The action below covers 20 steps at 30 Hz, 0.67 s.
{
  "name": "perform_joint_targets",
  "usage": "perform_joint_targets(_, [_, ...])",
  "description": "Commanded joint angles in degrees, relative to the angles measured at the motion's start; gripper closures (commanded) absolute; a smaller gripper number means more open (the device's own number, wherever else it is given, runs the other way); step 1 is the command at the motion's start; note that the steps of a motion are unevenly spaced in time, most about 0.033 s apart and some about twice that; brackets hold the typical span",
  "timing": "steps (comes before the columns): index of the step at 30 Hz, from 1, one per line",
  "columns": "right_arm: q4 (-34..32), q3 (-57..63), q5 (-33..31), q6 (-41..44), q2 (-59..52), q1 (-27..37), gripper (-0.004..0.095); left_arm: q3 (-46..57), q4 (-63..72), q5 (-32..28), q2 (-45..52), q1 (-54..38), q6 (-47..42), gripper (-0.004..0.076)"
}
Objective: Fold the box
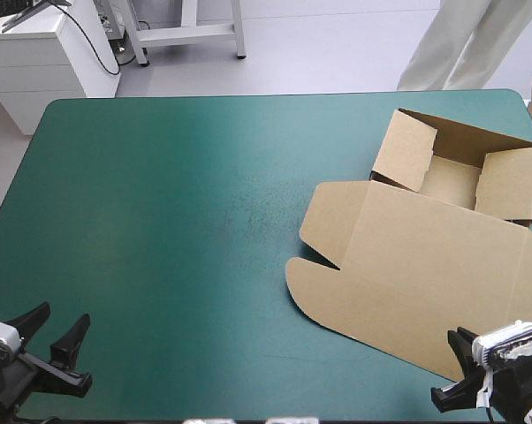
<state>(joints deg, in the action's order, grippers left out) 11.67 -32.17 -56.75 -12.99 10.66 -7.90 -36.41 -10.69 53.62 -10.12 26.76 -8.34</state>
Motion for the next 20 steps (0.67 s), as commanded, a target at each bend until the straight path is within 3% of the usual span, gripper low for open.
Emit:
perform_joint_targets(1, [1.9, 1.0, 4.6, -0.5, -1.6, -0.2, 0.0838, 1.9, 2.2, -5.5, 1.5, 0.3, -0.1, 0.0306])
perform_joint_targets(12, [1.2, 2.7, 4.8, 0.4, -4.0, -0.2, 0.0842, 7.5, 6.6, -5.5, 2.5, 0.3, 2.6, 0.0307])
perform_joint_targets(20, [1.2, 2.7, 4.7, 0.5, -4.0, -0.2, 0.0853, 9.9, 6.8, -8.0, 2.5, 0.3, 2.6, 0.0367])
